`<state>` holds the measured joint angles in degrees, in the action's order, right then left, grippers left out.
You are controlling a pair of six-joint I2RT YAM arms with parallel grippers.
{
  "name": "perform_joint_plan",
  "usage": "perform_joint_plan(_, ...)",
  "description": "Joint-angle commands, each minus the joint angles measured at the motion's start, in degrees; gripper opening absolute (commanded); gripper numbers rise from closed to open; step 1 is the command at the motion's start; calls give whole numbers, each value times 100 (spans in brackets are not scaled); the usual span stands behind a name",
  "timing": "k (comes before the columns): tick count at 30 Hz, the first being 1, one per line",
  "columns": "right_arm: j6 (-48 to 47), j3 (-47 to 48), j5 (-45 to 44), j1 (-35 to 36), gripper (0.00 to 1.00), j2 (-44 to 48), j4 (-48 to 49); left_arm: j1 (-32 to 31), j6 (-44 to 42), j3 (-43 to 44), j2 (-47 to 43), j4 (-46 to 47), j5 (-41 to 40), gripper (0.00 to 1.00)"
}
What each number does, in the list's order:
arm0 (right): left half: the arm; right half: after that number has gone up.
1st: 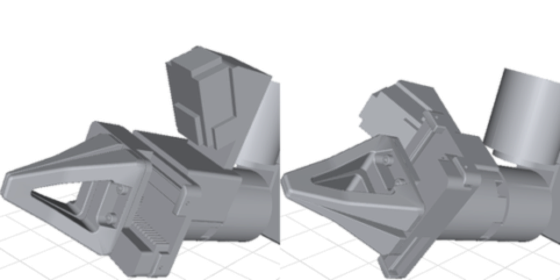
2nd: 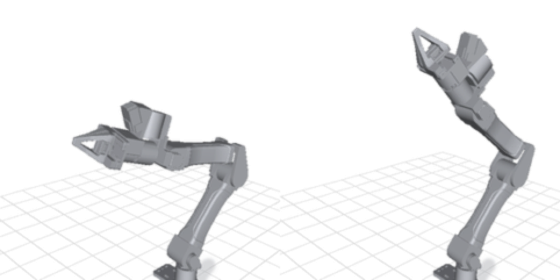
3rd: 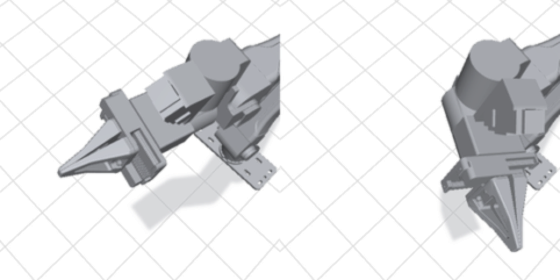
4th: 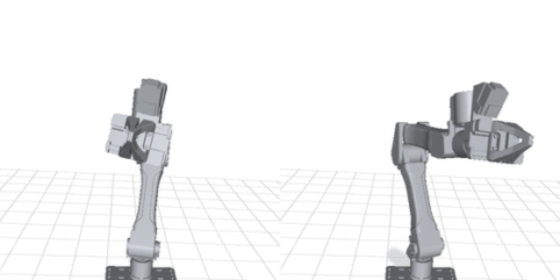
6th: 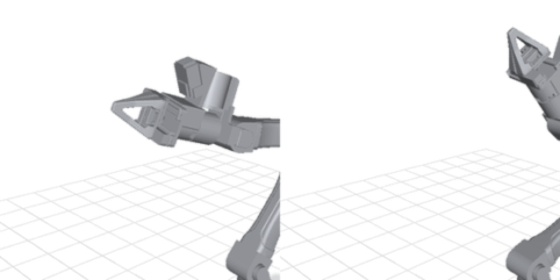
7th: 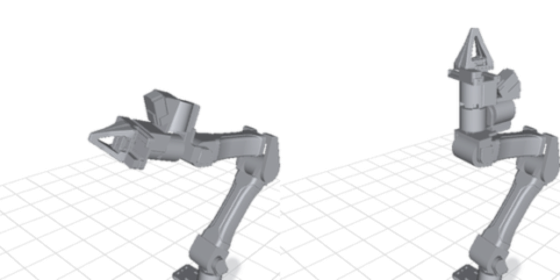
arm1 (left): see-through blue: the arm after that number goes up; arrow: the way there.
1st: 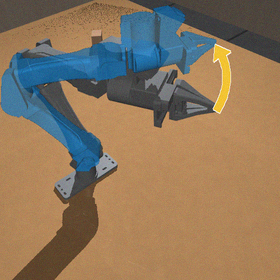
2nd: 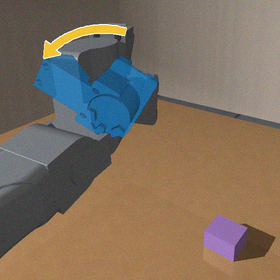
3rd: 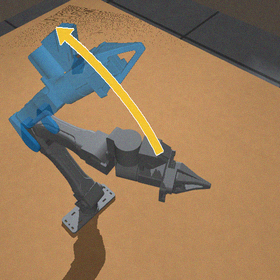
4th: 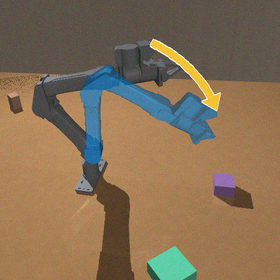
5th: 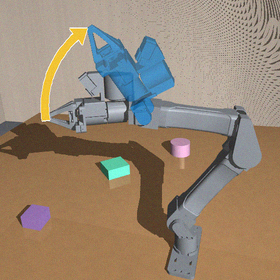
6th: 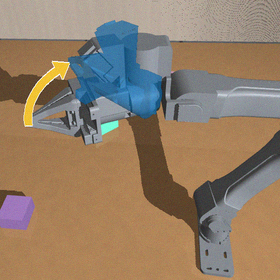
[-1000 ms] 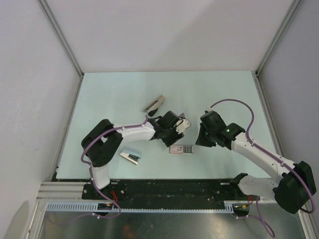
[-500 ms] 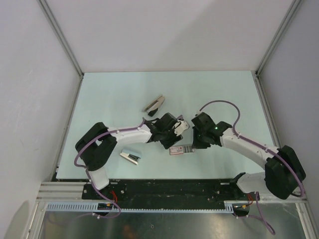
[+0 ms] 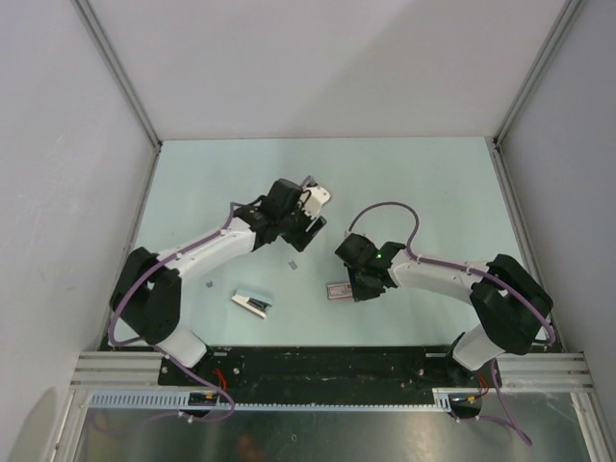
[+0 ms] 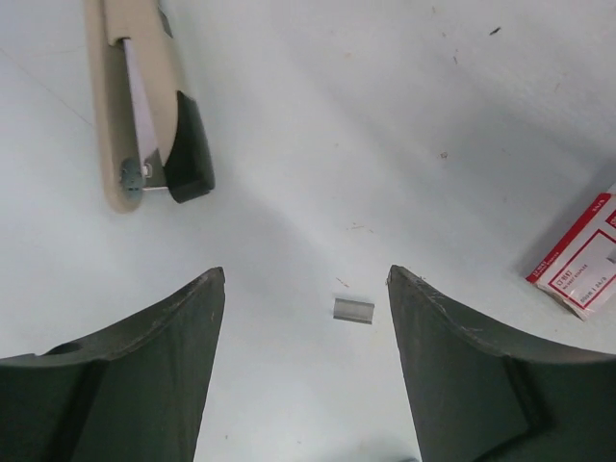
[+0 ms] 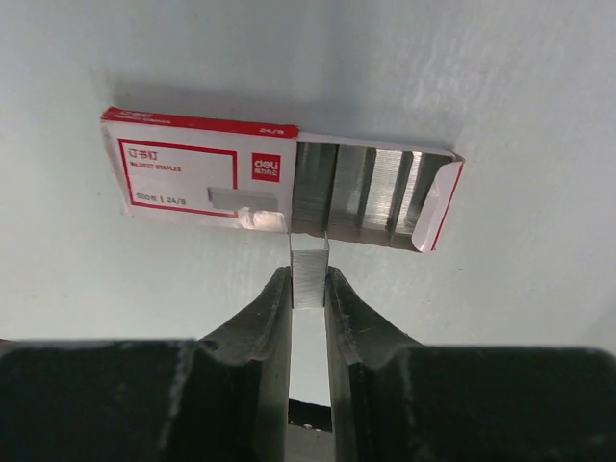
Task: Unload the staples from the stapler
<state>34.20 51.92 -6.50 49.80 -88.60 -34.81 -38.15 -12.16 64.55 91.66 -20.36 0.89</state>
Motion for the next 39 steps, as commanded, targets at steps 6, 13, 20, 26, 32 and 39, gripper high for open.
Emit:
perform_joint_plan(6,288,299,-469,134,0,-88,69,167,-153,-88,-592,-189,351,73)
perform_joint_plan(13,69,435,-484,29,0,-228,-69,197,-136,-97,-616,-193,438,73)
perform_joint_plan(20,-74,541,-458,-91,0,-330,-95,203,-148,-112,-619,-189,482,73)
perform_joint_plan(26,-185,608,-400,-204,0,-354,-89,204,-162,-146,-652,-193,536,73)
perform_joint_plan(32,-187,624,-337,-165,0,-419,-108,204,-163,-113,-635,-187,524,72)
perform_joint_plan(39,-207,635,-244,-99,0,-432,-101,202,-158,-110,-624,-182,486,72)
